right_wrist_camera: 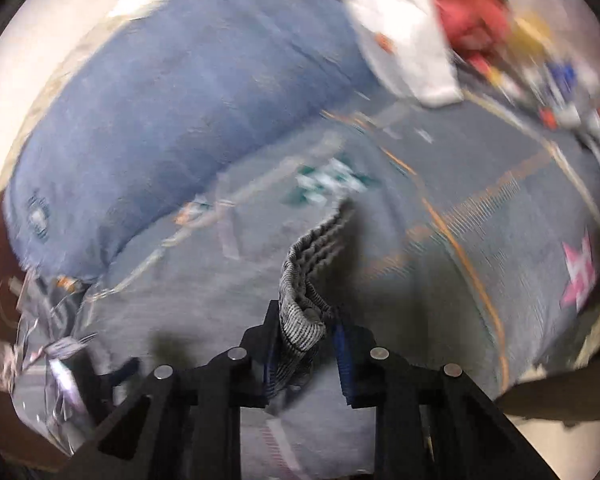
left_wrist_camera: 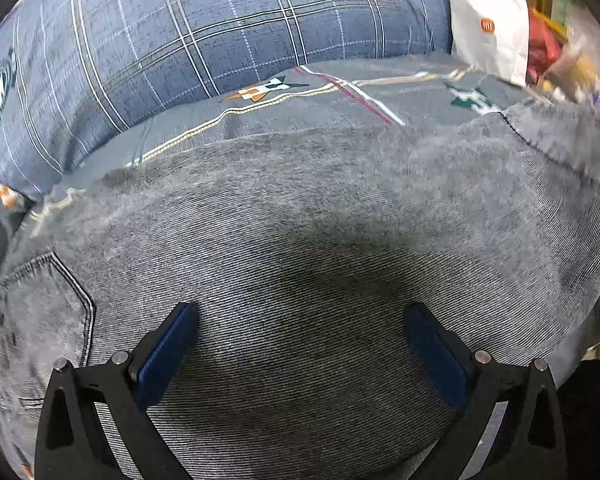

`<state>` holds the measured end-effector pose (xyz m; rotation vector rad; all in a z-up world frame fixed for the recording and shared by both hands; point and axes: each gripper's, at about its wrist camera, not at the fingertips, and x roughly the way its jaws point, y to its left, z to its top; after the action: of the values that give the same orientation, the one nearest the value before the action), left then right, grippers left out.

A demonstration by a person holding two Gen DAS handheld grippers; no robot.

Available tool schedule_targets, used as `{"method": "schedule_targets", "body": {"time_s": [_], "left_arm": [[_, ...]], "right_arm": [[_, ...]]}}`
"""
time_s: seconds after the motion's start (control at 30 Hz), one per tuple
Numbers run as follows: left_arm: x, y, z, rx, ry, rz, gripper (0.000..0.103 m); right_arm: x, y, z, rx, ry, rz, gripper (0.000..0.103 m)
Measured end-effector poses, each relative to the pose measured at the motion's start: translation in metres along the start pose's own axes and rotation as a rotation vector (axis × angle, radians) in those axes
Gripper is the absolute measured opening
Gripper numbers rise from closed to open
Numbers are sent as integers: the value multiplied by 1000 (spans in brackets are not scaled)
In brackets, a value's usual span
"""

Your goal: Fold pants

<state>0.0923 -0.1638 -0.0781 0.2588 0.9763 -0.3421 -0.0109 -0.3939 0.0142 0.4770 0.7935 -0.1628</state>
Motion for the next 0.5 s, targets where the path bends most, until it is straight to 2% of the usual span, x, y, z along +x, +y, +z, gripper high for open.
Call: {"method": "schedule_targets", "body": {"time_s": [0.07,0.13,0.23,0.33,0.4,0.47,0.5], "left_arm": [[-7,14,-3,-44,-7,-37,103],[-27,47,-12,-145,-55,-76,103],[-59,105,-36,-290,-135,-27,103],[-94,181,-72,-490,-207,78,103],[-109,218,-95,-602,-214,126,103],[-116,241,-111,-674,-196,132,103],[-117,244,-113,-689,-189,126,103]], "right_arm": [[-14,53,2,-121,-46,19,26],[-20,109,-6,-239,-68,56,26],[-12,182,-39,-404,-48,140,26],[28,231,-88,-497,60,213,27],[72,241,-122,-485,189,254,30],[108,240,-150,-469,321,263,35],[106,237,-155,-466,278,279,37]]}}
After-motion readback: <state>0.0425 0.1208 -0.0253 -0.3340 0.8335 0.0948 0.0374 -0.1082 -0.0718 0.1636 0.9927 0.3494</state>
